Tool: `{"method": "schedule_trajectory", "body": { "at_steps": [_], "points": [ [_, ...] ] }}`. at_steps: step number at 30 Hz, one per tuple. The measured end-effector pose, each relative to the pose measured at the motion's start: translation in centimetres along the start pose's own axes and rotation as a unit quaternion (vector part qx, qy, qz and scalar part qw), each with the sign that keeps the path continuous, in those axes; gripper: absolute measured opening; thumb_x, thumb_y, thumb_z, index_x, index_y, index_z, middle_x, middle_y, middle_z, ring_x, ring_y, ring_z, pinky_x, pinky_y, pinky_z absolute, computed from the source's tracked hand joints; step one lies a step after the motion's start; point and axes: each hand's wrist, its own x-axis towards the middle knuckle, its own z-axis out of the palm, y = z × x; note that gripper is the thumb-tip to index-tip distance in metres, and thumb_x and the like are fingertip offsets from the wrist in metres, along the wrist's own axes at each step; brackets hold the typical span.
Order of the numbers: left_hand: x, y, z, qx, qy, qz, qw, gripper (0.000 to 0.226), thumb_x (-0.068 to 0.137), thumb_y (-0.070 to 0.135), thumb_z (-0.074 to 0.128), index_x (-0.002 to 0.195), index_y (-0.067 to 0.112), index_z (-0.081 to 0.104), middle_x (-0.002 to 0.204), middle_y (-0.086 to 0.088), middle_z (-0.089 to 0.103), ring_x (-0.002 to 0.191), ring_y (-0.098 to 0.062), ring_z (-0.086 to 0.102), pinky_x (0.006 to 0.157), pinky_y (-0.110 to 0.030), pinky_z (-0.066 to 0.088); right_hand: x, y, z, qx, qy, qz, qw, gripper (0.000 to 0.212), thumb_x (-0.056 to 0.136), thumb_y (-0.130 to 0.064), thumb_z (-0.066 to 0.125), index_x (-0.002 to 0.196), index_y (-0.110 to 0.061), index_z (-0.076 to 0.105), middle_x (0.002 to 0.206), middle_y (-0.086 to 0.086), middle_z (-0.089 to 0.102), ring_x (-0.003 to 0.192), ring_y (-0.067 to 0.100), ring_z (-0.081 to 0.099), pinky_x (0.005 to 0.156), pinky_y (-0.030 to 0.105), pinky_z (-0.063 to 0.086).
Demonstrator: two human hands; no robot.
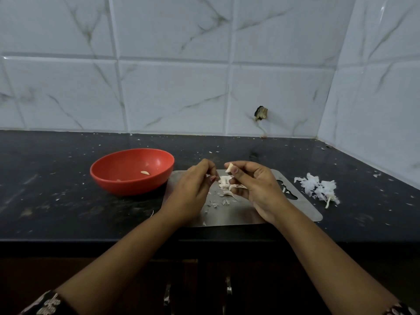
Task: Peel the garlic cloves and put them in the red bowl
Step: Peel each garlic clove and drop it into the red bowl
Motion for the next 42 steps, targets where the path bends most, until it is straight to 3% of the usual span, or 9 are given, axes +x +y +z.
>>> {"method": "schedule_trajectory", "body": {
  "at_steps": [2,7,13,18,25,30,33,39,42],
  "points": [
    [-0.1,0.0,0.0,-0.012,-0.008,-0.024,1.000,0.010,0.094,0.007,0.054,0.091,0.017,0.052,0.087,0.005,0.066,0.086,-0.008,0.063,0.074,-0.022,0.049,0.1,0.1,-0.1,-0.001,-0.009,0.005,1.000,0.014,0.089,-0.015,0.062,0.098,-0.010,0.072,0.078,-0.002,0.070,0.069,0.006,0.064,0.061,0.020,0.053],
    [-0.3,0.2,-0.2,-0.007,0.019,-0.036,0.999,0.015,0.088,0.002,0.063,0.091,0.017,0.062,0.087,0.012,0.069,0.084,-0.003,0.065,0.064,-0.006,0.042,0.1,0.2,-0.1,-0.010,-0.023,0.013,1.000,0.014,0.090,-0.009,0.062,0.099,-0.008,0.072,0.080,0.004,0.071,0.069,0.008,0.063,0.063,0.019,0.053],
    [-0.4,0.4,-0.2,-0.008,0.054,-0.050,0.997,0.010,0.087,0.023,0.069,0.097,0.022,0.068,0.083,0.013,0.072,0.071,-0.007,0.067,0.060,-0.011,0.043,0.1,0.3,0.0,-0.031,-0.028,-0.001,0.999,0.013,0.086,-0.005,0.067,0.098,-0.008,0.071,0.080,0.007,0.072,0.068,0.010,0.063,0.064,0.020,0.055],
    [-0.3,0.4,-0.2,0.029,0.059,-0.068,0.996,0.012,0.084,0.024,0.072,0.096,0.024,0.076,0.078,0.019,0.068,0.069,-0.003,0.063,0.058,-0.007,0.038,0.0,0.8,0.2,-0.075,-0.027,-0.051,0.996,0.010,0.083,-0.001,0.070,0.092,-0.007,0.068,0.074,0.007,0.073,0.065,0.013,0.065,0.062,0.022,0.055],
    [-0.3,0.2,-0.3,0.055,0.035,-0.085,0.994,0.016,0.083,0.035,0.064,0.087,0.027,0.077,0.075,0.010,0.072,0.067,-0.005,0.063,0.065,-0.036,0.053,0.1,1.3,0.2,-0.132,-0.026,-0.099,0.986,0.014,0.082,0.000,0.071,0.087,-0.013,0.073,0.079,0.006,0.075,0.072,0.016,0.069,0.062,0.023,0.055],
    [-0.2,0.2,-0.2,0.052,0.011,-0.107,0.993,0.042,0.071,0.055,0.045,0.079,0.027,0.075,0.071,0.006,0.071,0.066,-0.008,0.064,0.066,-0.038,0.053,0.3,1.6,0.2,-0.158,-0.031,-0.095,0.982,0.012,0.081,0.000,0.072,0.090,-0.007,0.073,0.079,0.005,0.074,0.069,0.012,0.068,0.062,0.022,0.053],
    [-0.1,0.2,-0.3,0.054,0.011,-0.118,0.992,0.044,0.069,0.056,0.044,0.076,0.026,0.075,0.070,0.005,0.071,0.067,-0.010,0.064,0.066,-0.039,0.053,0.1,1.5,0.4,-0.166,-0.029,-0.097,0.981,0.014,0.081,0.001,0.071,0.087,-0.012,0.073,0.083,0.009,0.074,0.068,0.012,0.068,0.062,0.022,0.054],
    [0.0,0.6,-0.6,0.061,0.008,-0.137,0.989,0.043,0.066,0.056,0.047,0.074,0.026,0.075,0.067,0.006,0.070,0.066,-0.010,0.064,0.066,-0.038,0.054,0.1,1.5,0.6,-0.182,-0.029,-0.088,0.979,0.013,0.082,0.001,0.071,0.087,-0.011,0.072,0.071,0.001,0.072,0.064,0.012,0.066,0.062,0.022,0.055],
    [0.1,0.6,-0.5,0.060,0.010,-0.150,0.987,0.047,0.061,0.060,0.042,0.071,0.027,0.074,0.067,0.005,0.070,0.068,-0.012,0.066,0.068,-0.039,0.054,0.1,1.5,0.5,-0.195,-0.023,-0.085,0.977,0.016,0.084,0.001,0.069,0.091,-0.014,0.072,0.074,0.009,0.071,0.063,0.013,0.065,0.064,0.023,0.055]
  ]
}}
